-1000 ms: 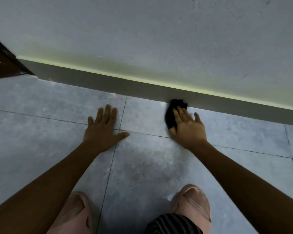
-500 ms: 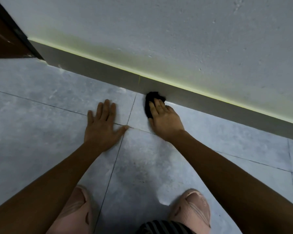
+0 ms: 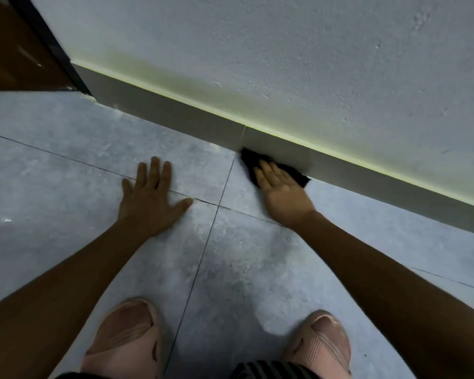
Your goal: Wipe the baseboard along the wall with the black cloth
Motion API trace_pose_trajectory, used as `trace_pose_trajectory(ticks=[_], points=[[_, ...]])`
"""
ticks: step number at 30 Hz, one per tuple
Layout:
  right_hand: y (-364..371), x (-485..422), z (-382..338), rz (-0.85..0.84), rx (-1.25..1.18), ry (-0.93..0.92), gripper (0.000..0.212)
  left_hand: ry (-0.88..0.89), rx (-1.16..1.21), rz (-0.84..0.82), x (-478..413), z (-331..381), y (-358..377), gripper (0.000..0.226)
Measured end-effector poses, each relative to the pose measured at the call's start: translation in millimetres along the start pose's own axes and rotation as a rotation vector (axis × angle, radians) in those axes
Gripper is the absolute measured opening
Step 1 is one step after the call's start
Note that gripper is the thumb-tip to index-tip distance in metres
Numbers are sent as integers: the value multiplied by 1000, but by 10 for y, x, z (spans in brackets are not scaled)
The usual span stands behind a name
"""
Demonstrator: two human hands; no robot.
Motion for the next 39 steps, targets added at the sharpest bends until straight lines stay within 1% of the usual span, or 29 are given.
trace_pose_trajectory(ticks=[1,3,5,6,7,9,11,12,14,16,19,20,22,25,27,30,32,35,37,39], points=[[-39,-98,-72,16,-44,-14,51,5,-1,-16,-3,-5,-16,93],[-60,-195,-64,-36,-17,-69,56,19,-9,-39,-6,-16,-33,94],[-53,-95,117,-38,-19,-123,62,25,-4,-54,-10,-27,-37,93],[-45,17,244,-22,-15,-123,61,27,1,-54,-14,-30,-43,93],[23,155,403,24,14,-104,57,30,3,-53,-15,-25,-50,93],[112,481,698,2,47,-25,57,37,23,-44,-4,-17,-52,92],[193,717,858,-77,-10,23,75,42,34,-19,4,-24,-38,91],[198,745,862,-109,-15,46,79,44,27,-8,6,-19,-29,91],[191,633,776,-110,0,37,78,45,7,6,-11,-22,-10,91],[114,329,532,-53,-16,-28,73,43,13,24,-12,-28,7,92],[-162,-233,-30,24,-74,-157,57,49,22,46,-10,-28,27,92],[-251,-397,-209,3,-98,-164,56,45,28,50,-13,-37,36,92],[-286,-612,-400,-69,-25,-151,60,39,29,66,-16,-43,46,93],[-305,-525,-298,10,2,-208,61,43,33,71,6,-58,38,94],[-217,-290,-55,55,64,-194,59,37,36,81,26,-127,39,97],[-126,112,258,20,74,-151,59,-29,99,165,50,-359,53,99],[-107,162,305,-18,100,-129,59,-54,127,203,47,-484,69,98],[-158,-138,61,-90,64,-89,67,-46,135,215,31,-507,85,96],[-316,-413,-235,-45,42,-120,69,-46,140,225,34,-488,82,96],[-494,-697,-573,-54,5,-160,65,-51,136,216,38,-489,83,97]])
Point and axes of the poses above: each hand's wrist, its own x-axis away from the middle knuckle, its own y-axis out of the palm, z = x × y, the point moved 3 cm from there along -x, towards the middle knuckle, and after that the axes turned 9 degrees about -z, right-handed, at the moved point
